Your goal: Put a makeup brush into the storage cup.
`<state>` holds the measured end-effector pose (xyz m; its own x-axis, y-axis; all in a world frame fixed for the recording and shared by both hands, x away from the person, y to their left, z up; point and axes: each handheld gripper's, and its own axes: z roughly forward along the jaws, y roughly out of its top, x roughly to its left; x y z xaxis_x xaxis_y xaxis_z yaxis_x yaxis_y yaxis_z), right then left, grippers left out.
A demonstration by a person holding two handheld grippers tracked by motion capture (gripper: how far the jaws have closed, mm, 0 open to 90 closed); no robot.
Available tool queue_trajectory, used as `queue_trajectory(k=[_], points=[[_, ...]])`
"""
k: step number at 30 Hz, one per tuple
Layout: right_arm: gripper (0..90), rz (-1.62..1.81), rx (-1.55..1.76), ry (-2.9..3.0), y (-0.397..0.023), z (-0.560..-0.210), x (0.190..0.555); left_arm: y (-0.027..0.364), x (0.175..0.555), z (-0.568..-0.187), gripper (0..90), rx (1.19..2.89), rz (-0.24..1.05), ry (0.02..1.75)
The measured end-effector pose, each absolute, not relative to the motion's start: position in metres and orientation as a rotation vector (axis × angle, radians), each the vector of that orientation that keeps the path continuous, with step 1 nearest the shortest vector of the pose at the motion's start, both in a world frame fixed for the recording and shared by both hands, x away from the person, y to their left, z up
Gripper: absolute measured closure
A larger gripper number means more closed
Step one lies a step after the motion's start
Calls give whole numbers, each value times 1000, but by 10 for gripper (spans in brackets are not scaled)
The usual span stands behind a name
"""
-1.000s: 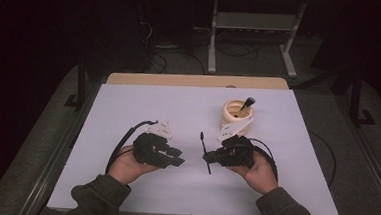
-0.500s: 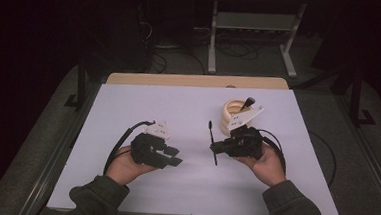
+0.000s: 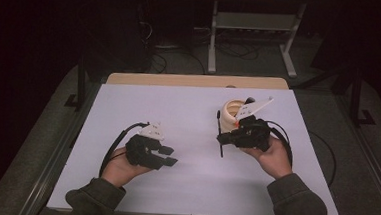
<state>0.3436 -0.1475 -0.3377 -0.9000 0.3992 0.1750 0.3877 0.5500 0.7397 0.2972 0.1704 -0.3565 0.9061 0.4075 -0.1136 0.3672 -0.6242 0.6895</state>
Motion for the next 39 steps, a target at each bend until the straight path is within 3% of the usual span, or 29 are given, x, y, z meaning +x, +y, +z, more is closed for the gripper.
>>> queue_trajectory(k=[39], points=[[847,1322,832,2657,-180,-301,386,205,289,-363,491,2260,149,632]])
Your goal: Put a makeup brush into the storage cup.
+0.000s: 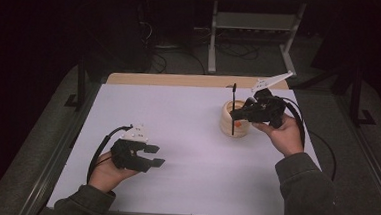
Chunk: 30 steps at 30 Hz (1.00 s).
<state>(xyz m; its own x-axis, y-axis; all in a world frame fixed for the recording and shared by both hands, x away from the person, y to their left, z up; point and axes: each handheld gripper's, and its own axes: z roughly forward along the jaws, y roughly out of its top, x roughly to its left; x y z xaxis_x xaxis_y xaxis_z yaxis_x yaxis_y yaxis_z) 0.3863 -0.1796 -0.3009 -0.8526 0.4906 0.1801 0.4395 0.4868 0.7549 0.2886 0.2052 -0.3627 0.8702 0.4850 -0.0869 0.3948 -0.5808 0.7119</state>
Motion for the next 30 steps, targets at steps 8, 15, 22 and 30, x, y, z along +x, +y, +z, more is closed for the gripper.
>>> queue_trajectory(k=[8,15,22,30], points=[[847,1321,857,2636,-182,-294,397,210,286,-366,481,2253,157,645],[847,1321,895,2610,-183,-289,409,215,285,-367,474,2250,160,646],[847,1312,961,2573,-186,-286,422,215,284,-368,468,2258,174,647],[847,1293,1045,2513,-193,-287,437,217,283,-369,460,2249,174,656]])
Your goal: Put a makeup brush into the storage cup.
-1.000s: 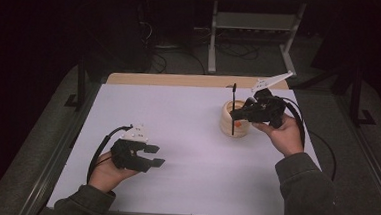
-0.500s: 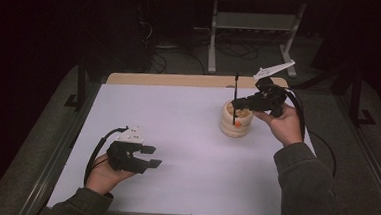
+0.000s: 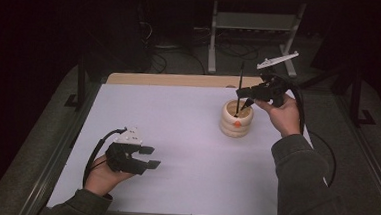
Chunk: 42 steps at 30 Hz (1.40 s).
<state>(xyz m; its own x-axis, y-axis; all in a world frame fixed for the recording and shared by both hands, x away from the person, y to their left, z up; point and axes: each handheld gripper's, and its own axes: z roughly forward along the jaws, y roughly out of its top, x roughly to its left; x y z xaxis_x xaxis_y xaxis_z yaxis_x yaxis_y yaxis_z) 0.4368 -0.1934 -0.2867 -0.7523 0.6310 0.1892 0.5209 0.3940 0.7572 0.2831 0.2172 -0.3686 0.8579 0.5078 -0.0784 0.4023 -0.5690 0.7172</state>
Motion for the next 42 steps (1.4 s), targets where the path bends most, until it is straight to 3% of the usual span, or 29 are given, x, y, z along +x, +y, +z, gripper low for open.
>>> queue_trajectory(k=[42], points=[[844,1210,1227,2498,-197,-329,448,220,281,-368,449,2229,178,669]])
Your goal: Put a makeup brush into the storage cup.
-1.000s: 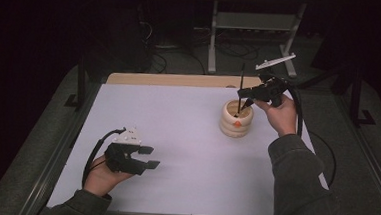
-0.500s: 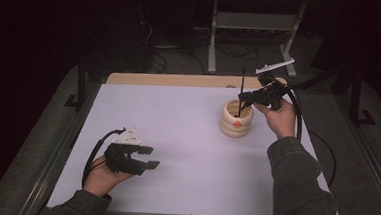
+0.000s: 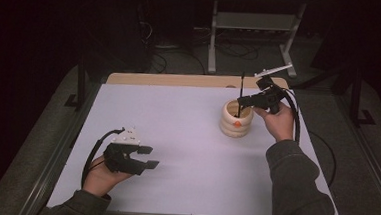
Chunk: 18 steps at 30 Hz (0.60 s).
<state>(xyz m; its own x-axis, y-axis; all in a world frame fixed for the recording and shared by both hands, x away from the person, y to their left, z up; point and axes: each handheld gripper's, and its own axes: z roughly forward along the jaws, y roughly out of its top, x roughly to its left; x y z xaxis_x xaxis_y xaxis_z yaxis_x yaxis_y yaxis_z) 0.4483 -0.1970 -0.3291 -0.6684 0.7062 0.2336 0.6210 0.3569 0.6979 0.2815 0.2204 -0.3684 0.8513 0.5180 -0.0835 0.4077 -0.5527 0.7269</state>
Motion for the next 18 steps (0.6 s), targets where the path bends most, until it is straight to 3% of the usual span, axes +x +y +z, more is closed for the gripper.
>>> queue_trajectory(k=[18], points=[[838,1196,1266,2502,-193,-339,447,221,282,-369,450,2229,171,673]])
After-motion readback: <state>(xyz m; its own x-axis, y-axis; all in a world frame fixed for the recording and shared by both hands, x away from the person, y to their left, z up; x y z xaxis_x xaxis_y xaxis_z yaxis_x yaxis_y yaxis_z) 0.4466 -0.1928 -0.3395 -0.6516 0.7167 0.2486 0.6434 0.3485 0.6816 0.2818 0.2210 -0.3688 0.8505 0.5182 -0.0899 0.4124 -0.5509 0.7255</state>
